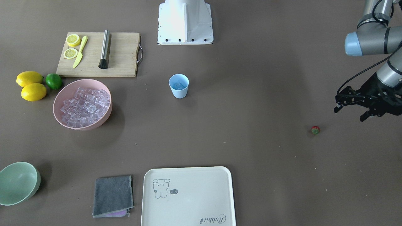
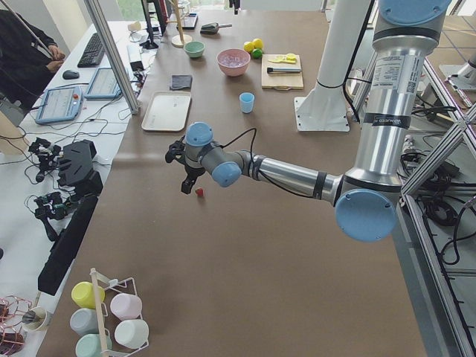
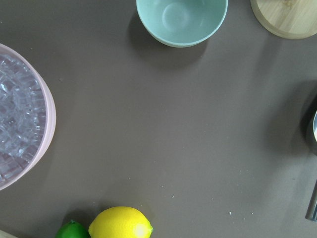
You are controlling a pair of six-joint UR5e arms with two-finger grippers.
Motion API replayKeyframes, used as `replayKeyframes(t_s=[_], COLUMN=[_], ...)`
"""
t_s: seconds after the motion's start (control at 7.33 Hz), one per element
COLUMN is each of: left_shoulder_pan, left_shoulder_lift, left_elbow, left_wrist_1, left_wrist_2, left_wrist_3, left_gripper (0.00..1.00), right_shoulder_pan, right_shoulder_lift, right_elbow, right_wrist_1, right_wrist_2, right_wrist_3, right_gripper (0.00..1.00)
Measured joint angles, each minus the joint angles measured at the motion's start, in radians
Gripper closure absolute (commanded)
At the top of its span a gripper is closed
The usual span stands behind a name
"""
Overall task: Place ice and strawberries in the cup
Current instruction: 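Move the left gripper toward the red strawberry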
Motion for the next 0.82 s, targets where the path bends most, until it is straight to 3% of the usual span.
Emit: replayKeyframes(t_s=[0.41,0.82], left_shoulder_pan=[0.075,0.119], left_shoulder_lift=[-0.083,-0.088], left_elbow=[0.193,0.225], left_wrist_1=[-0.178,-0.203], left_wrist_2=[0.006,0.007], left_wrist_3=[-0.015,-0.011], left_gripper=[0.11,0.25], right_shoulder_pan=[0.008,0.008], right_shoulder_lift=[-0.007,0.001], right_elbow=[0.004,0.004], right_wrist_1=[0.0,0.0], right_wrist_2=[0.002,0.003], right_wrist_3=[-0.004,0.003], right_gripper=[0.0,0.0])
